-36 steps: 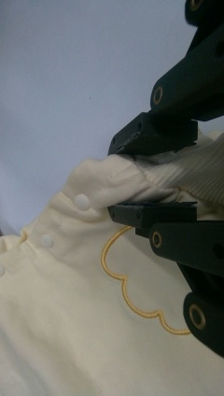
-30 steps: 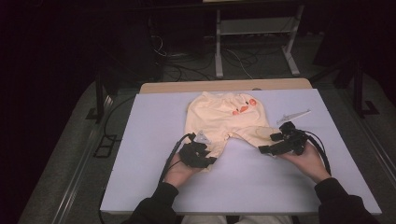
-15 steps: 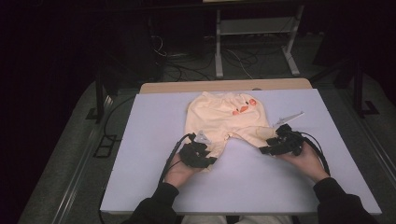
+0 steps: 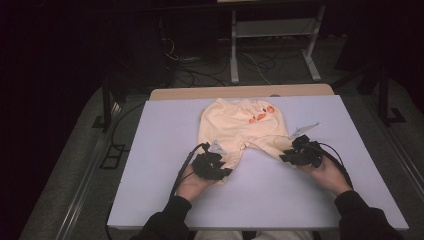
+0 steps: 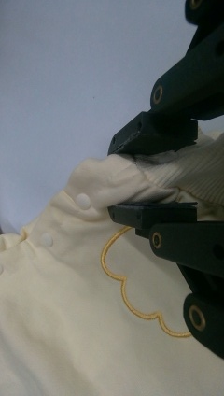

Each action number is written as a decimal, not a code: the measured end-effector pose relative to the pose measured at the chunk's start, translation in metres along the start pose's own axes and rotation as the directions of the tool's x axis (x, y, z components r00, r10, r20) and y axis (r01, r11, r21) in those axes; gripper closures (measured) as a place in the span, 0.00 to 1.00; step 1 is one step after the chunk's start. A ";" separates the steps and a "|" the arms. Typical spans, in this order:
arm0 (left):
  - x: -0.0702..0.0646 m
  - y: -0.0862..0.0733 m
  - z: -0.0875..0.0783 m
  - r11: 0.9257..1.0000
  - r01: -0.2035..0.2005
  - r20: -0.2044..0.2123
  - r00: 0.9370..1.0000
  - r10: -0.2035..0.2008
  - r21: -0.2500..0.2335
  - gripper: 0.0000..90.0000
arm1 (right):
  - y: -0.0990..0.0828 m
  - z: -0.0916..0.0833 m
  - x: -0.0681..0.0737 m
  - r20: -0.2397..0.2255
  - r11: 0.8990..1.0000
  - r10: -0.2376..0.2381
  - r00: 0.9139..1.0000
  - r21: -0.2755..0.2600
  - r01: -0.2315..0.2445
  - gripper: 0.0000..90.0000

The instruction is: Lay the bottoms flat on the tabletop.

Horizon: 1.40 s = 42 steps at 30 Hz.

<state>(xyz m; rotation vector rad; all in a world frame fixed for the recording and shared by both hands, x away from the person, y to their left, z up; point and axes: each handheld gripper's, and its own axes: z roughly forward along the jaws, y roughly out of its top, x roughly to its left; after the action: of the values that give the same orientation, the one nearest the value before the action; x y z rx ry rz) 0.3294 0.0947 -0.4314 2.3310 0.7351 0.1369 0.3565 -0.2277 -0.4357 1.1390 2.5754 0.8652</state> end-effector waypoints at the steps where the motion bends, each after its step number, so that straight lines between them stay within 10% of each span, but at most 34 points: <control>1: 0.000 0.000 0.000 1.000 0.002 0.000 1.000 -0.002 -0.001 0.73 | 0.001 0.000 0.000 0.000 1.000 0.006 1.000 0.000 -0.006 0.82; 11: 0.001 0.000 -0.003 1.000 0.011 0.002 1.000 -0.011 -0.012 0.73 | 0.007 -0.008 0.006 -0.166 0.993 0.117 0.979 0.029 -0.114 0.88; 16: 0.002 -0.001 -0.006 1.000 0.013 0.009 1.000 -0.013 -0.015 0.73 | 0.011 -0.007 0.022 -0.254 0.986 0.165 0.953 0.064 -0.154 0.88; 42: -0.007 -0.006 -0.018 0.998 -0.011 0.119 0.993 0.004 0.055 0.72 | 0.004 -0.011 0.050 -0.345 0.986 0.156 0.926 0.113 -0.125 0.87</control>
<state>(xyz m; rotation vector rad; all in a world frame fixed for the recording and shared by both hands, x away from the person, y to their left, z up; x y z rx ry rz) 0.3157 0.1054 -0.4205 2.3717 0.6790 -0.0192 0.3202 -0.1941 -0.4217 1.3133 2.8704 1.0856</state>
